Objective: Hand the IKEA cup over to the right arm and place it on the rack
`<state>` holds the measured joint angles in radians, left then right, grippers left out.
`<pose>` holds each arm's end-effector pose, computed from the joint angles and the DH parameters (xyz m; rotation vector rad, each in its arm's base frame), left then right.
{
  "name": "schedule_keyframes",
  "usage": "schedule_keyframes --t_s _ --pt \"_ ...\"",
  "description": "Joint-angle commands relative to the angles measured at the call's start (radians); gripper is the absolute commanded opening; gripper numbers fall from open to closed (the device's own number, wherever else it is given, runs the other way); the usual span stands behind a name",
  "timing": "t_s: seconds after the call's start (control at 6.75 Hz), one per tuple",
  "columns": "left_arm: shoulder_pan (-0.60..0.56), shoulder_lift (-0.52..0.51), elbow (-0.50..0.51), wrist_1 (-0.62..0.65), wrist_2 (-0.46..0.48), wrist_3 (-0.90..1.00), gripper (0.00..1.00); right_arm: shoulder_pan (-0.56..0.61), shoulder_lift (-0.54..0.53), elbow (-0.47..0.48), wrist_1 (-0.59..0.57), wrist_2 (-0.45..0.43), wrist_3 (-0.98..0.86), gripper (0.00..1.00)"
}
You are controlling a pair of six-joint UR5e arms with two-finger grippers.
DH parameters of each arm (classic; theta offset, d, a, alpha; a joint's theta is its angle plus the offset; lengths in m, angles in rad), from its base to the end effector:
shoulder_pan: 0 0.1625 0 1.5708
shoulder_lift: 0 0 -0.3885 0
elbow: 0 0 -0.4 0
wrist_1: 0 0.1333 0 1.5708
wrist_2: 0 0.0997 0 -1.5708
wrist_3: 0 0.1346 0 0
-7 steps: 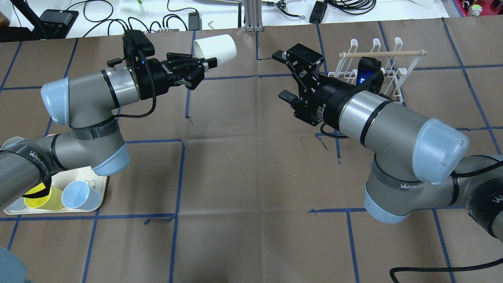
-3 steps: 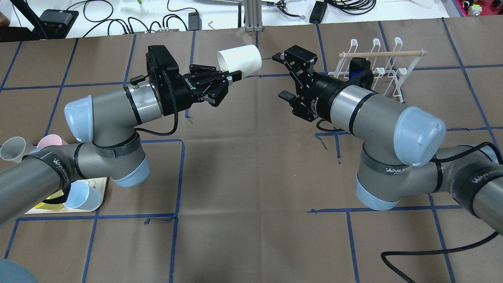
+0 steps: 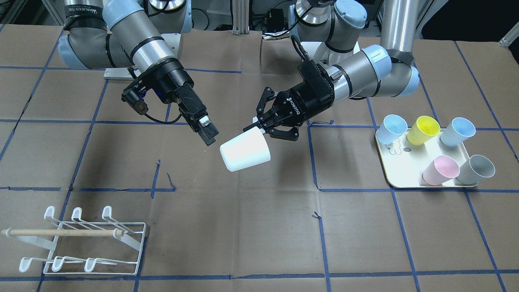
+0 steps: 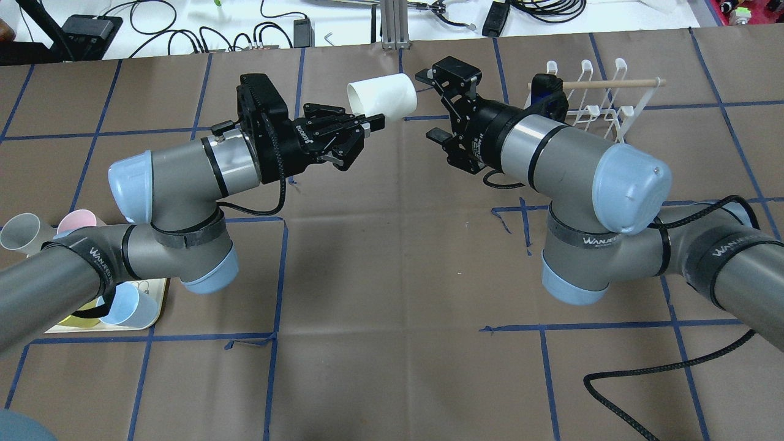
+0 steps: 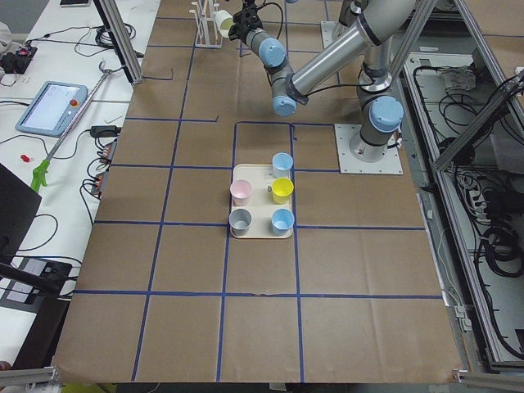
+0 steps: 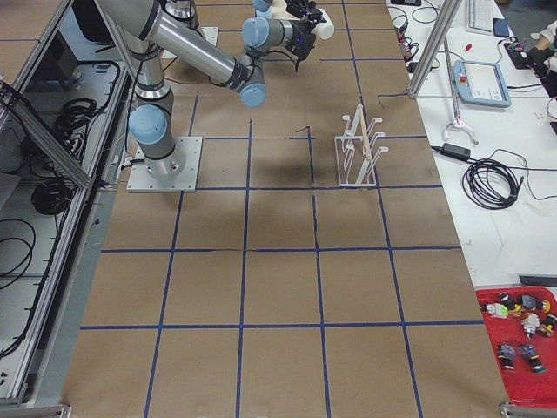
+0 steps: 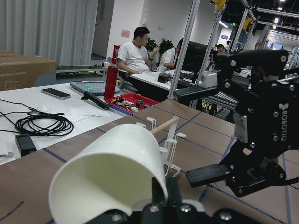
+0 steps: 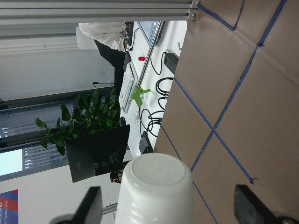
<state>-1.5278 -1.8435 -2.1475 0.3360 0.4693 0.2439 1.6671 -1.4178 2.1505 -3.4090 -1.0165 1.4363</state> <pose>-0.2329 -0.4813 0.2932 -0.8567 -1.7969 1.2478 0.2516 -0.4816 0.3167 0.9496 1.7538 -0.4856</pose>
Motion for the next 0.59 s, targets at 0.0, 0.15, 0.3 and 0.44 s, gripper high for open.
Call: schedule_keyframes --t_s 0.0,0.15,0.3,0.44 --pt "0.0 0.001 0.0 0.002 0.0 -0.001 0.0 0.014 0.054 -0.056 0.002 -0.001 0.001 0.99" --pt "-0.002 0.001 0.0 0.002 0.0 0.0 0.0 0.035 0.078 -0.078 0.004 -0.004 0.003 0.99" --pt "-0.002 0.001 0.0 0.002 0.0 -0.001 0.0 0.04 0.08 -0.08 0.004 -0.005 0.003 0.98" --pt "-0.002 0.001 0.0 0.002 0.0 -0.002 0.0 0.042 0.08 -0.081 0.004 -0.007 0.012 0.98"
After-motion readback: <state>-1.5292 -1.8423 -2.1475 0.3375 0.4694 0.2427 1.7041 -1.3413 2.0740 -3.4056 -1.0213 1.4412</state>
